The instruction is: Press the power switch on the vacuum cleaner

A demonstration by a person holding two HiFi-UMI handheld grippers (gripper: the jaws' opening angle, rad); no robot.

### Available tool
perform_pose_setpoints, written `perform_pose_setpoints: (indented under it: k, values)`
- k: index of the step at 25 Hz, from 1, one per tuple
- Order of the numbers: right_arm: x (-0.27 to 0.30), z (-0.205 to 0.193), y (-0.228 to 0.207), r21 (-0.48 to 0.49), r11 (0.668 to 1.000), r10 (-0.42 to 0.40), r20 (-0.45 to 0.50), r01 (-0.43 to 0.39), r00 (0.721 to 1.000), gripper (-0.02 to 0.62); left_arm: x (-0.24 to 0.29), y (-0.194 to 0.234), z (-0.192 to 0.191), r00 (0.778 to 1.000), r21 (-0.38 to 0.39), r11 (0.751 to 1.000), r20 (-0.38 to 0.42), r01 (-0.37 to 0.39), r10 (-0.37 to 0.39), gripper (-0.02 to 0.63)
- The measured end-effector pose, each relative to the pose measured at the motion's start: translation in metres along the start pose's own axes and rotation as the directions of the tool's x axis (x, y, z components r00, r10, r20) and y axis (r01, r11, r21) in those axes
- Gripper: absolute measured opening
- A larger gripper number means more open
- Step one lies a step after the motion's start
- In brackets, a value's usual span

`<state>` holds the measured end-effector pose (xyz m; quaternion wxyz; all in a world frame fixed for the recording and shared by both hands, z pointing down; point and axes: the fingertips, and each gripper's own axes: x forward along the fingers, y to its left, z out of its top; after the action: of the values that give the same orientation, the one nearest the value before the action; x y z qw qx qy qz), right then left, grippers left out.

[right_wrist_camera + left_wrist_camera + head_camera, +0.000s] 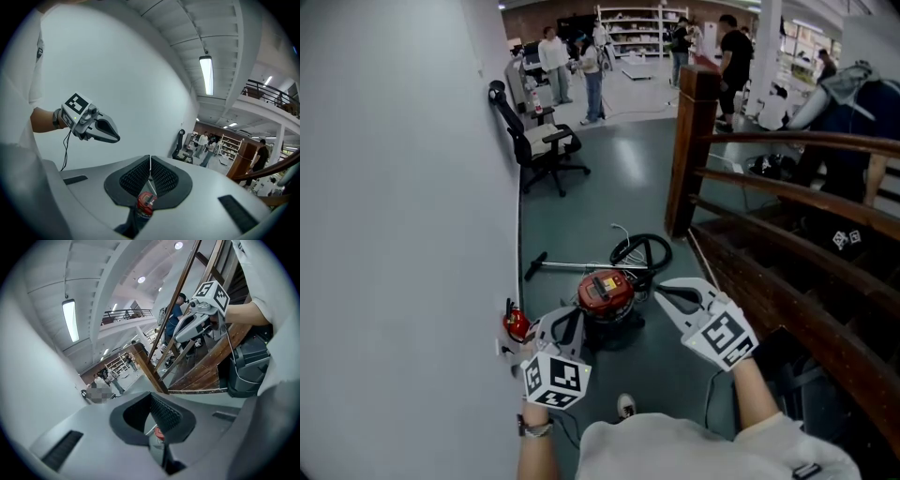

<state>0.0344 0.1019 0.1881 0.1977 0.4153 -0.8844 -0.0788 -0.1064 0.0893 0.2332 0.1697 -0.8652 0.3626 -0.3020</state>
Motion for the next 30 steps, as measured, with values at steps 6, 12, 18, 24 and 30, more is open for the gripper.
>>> perform_pose_setpoints:
  k: [6,12,18,24,30]
  values:
    - [0.030,0.001,-0.004,-0.011,0.999,0.045,-0.013,-0.046,0.999,0.029,0.021,0.022,-0.007,1.000,0.007,1.000,0.006,0.014,-0.014,-0.002]
    - [0.058,0.004,-0.012,-0.002,0.999,0.042,-0.020,-0.042,0.999,0.029,0.037,0.041,-0.016,0.999,0.013,0.999,0.007,0.034,-0.034,-0.002]
    - [0.072,0.004,-0.020,-0.002,1.000,0.018,-0.037,-0.018,0.999,0.029,0.051,0.052,-0.022,0.998,0.011,0.998,0.011,0.056,-0.056,-0.002]
    - [0.076,-0.002,-0.025,0.025,1.000,-0.017,-0.053,0.019,0.998,0.029,0.058,0.051,-0.029,0.996,0.011,0.996,0.013,0.088,-0.088,-0.002]
    - [0.081,-0.010,-0.030,0.037,0.999,-0.035,-0.065,0.037,0.997,0.029,0.068,0.049,-0.035,0.994,0.008,0.994,0.007,0.106,-0.107,-0.002]
